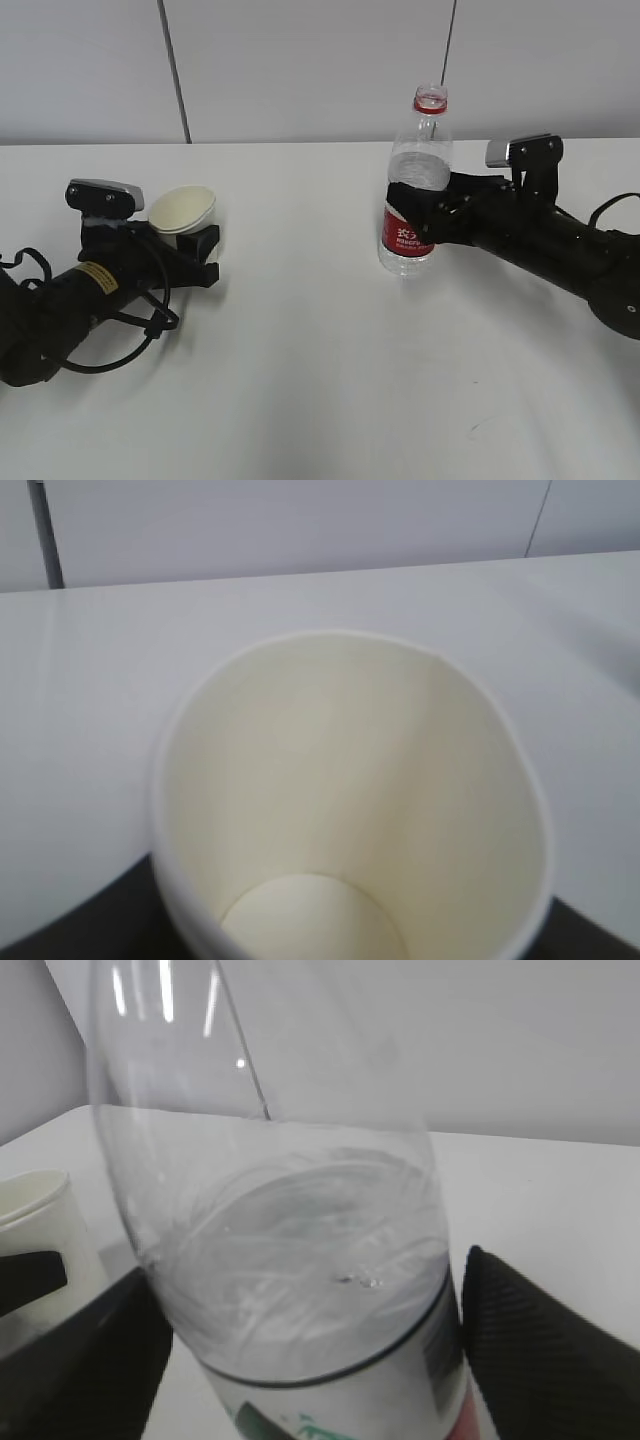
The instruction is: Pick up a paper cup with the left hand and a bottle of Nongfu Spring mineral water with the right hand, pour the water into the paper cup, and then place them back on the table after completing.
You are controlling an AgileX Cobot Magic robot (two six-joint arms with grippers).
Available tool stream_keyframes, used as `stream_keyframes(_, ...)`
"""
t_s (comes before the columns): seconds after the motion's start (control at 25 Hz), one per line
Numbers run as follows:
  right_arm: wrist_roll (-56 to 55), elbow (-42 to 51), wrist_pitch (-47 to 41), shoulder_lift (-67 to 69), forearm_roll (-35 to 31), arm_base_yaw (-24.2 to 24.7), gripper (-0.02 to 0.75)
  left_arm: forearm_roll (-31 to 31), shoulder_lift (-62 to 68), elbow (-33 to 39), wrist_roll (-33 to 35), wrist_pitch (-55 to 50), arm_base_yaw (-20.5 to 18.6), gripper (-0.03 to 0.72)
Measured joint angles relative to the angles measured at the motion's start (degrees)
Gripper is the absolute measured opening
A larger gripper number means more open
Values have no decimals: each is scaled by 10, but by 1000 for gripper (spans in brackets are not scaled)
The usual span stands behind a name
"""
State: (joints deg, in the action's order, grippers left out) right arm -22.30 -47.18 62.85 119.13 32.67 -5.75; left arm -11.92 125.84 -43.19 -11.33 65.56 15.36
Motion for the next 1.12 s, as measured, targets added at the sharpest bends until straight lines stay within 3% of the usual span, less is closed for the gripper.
stream_keyframes(0.6, 0, -73, -25, 57, 6, -16, 659, 0, 0, 0, 0, 0, 0, 405)
stream_keyframes(0.92, 0, -73, -25, 59, 5, -16, 506, -16, 0, 0, 0, 0, 0, 405)
stream_keyframes(1.12, 0, -73, -25, 60, 0, -16, 469, -58, 0, 0, 0, 0, 0, 403)
